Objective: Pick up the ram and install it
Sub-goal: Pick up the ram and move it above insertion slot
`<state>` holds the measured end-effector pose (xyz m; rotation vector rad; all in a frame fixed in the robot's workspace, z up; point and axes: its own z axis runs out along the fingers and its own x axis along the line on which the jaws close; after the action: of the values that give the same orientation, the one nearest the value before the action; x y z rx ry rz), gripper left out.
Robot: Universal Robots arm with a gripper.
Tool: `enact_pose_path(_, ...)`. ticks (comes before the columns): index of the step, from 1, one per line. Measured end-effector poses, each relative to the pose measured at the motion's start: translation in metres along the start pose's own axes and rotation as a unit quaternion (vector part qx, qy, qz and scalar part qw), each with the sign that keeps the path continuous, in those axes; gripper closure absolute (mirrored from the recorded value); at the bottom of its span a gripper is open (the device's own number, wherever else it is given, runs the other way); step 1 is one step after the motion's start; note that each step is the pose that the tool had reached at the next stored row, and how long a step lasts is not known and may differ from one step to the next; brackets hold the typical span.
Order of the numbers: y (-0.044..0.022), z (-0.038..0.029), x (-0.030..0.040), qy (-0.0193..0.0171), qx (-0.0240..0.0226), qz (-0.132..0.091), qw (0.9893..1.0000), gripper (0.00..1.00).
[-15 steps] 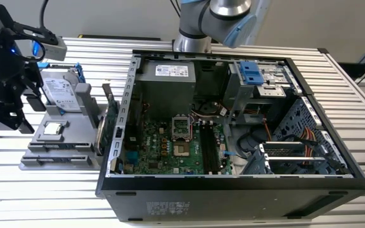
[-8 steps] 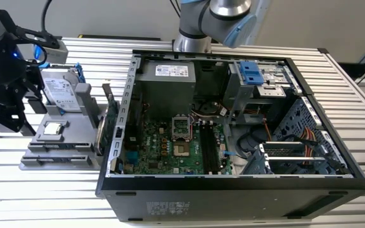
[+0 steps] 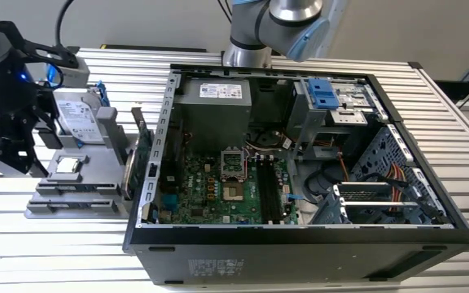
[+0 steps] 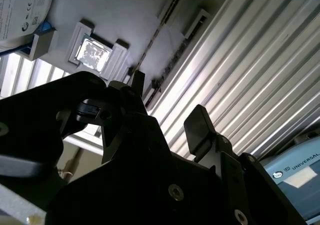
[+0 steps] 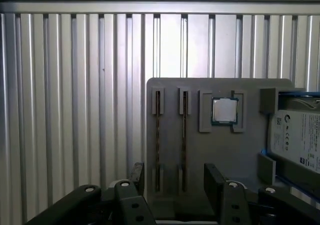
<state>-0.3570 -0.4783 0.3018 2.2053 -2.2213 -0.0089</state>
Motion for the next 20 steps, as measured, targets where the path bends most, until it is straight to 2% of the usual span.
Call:
enact_pose_path(14, -0.0001, 0.0085, 0.0001, -0.0001, -0.0005, 0.000, 1.0000, 0.00)
enact_pose_path(20, -0.0008, 0.0136, 0.0026, -0.0001, -0.0010, 0.000, 1.0000, 0.00)
